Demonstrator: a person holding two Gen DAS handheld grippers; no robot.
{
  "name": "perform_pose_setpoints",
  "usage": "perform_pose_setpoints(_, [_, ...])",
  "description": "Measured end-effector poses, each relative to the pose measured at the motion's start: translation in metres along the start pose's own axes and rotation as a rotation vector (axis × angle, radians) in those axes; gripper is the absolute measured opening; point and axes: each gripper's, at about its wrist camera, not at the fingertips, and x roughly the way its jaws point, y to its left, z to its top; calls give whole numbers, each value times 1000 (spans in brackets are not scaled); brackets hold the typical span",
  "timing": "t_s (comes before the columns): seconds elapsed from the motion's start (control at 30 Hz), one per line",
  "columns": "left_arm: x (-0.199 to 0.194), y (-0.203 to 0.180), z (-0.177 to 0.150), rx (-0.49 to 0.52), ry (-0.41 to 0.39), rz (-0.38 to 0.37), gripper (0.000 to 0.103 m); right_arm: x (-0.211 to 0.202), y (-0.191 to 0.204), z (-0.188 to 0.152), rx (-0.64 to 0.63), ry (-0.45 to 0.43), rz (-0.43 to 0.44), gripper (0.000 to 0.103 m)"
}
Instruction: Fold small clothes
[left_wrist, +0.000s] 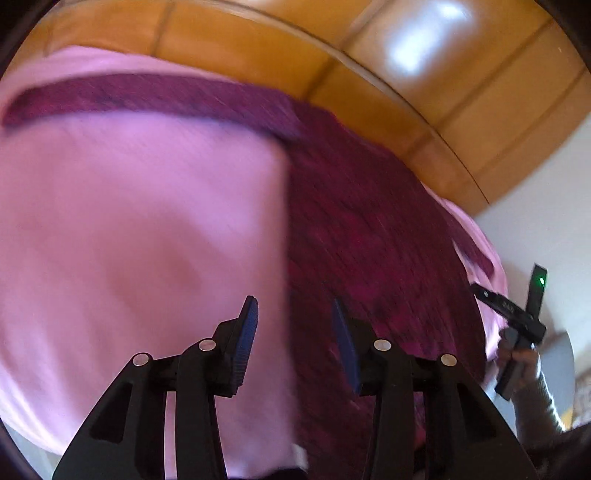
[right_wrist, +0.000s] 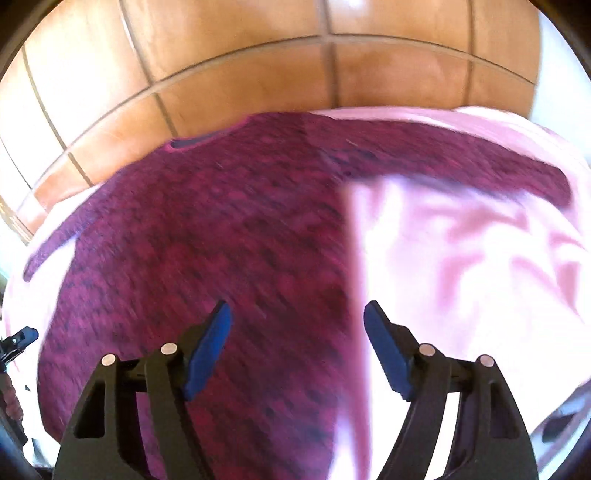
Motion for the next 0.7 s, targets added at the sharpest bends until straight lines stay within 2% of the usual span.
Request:
perform_pose_setpoints(0.07, [11,-14,-9,6,40,-12,41,-6,-10,-15,7,26,9,67])
perform_pose_setpoints(0.13, [19,-20,-18,15,60,4,41,-9,-14,-28,17,50,40,49])
perform_pose_setpoints(0.23, [21,-30,-27,30,54,24,37,-16,-16,-43,20,66,67,48])
perform_pose_setpoints(0.47, [18,-31,-34,36,50,47,19,-34,-2,-63,-34,91,109,48])
perform_pose_setpoints(0.5, [17,-33,-35,40,47,51,17,-32,0,-67,-42,108,112,45])
perform_pose_setpoints(0.6, [13,-37,-37,54,37,59,14,-29,5,-75,-71,142,112,22])
perform_pose_setpoints(0.7, [4,-42,-40,82,32,59,13,-47,12,-69,-118,109,112,16])
